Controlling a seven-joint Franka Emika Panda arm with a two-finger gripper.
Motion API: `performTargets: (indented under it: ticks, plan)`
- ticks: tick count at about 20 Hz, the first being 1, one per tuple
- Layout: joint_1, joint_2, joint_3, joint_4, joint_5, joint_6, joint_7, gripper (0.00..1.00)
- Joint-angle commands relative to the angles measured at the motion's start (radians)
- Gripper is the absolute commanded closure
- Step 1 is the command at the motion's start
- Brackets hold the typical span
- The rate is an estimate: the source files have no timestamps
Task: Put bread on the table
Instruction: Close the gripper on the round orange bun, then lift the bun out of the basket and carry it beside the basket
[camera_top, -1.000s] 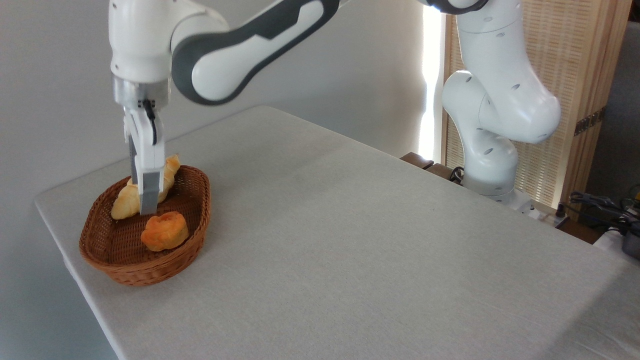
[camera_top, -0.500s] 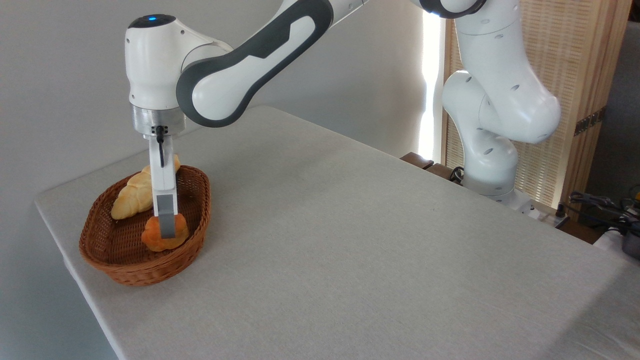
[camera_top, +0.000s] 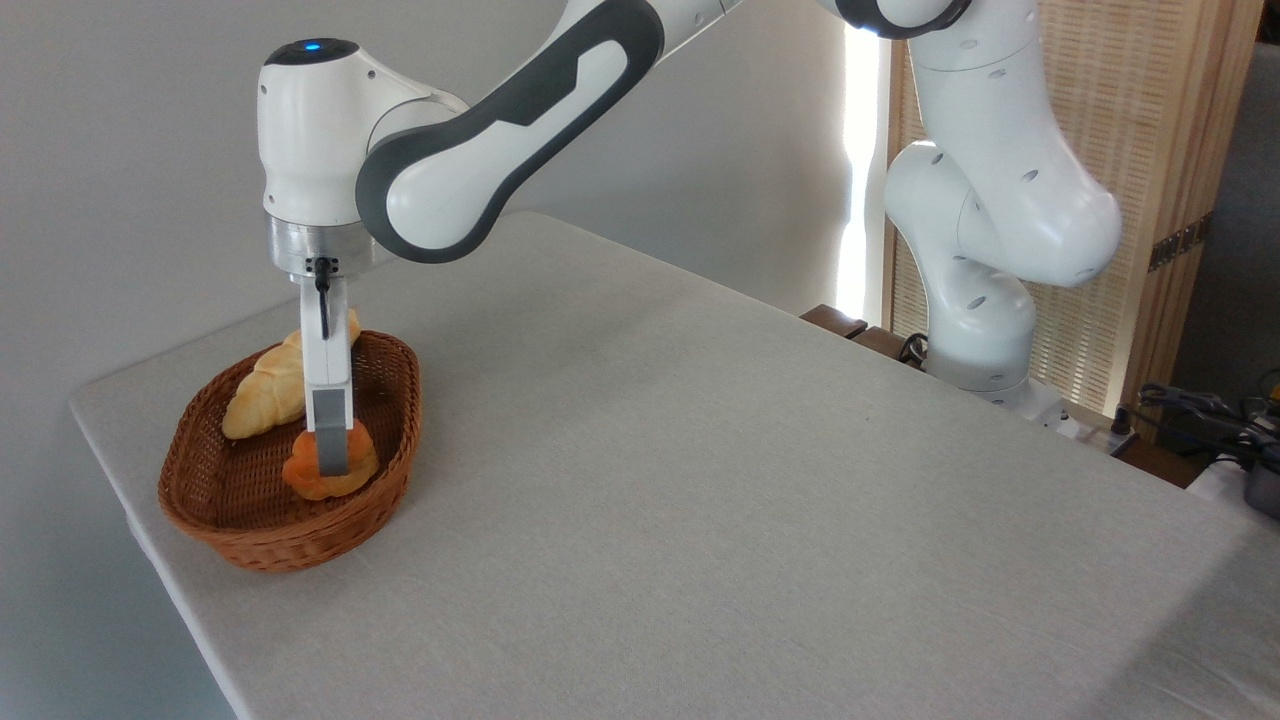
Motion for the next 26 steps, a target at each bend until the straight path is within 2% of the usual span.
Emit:
performTargets:
  ticks: [1,4,6,9,12,17,19,21,23,25,26]
  plan:
    - [0.006,0.006,-0.006,-0.006,0.038,0.03,0.012,0.72]
    - [0.006,0.012,-0.006,-0.006,0.072,0.03,0.012,0.74]
    - [0.006,0.014,-0.006,-0.006,0.072,0.028,0.012,0.79]
    - [0.01,0.012,-0.004,-0.006,0.072,0.028,0.012,0.8]
    - [0.014,0.009,-0.004,-0.005,0.07,0.025,0.003,0.88]
    - [0.017,0.0,-0.001,0.003,0.051,0.022,-0.003,0.91]
    - [0.02,-0.012,0.008,0.01,-0.013,0.022,-0.006,0.91]
    - [0.023,-0.037,0.022,0.03,-0.119,0.004,-0.008,0.9]
    - [0.033,-0.067,0.051,0.047,-0.216,-0.061,-0.006,0.9]
    - [0.053,-0.096,0.08,0.066,-0.288,-0.131,-0.002,0.88]
    - [0.064,-0.121,0.088,0.066,-0.305,-0.157,0.006,0.88]
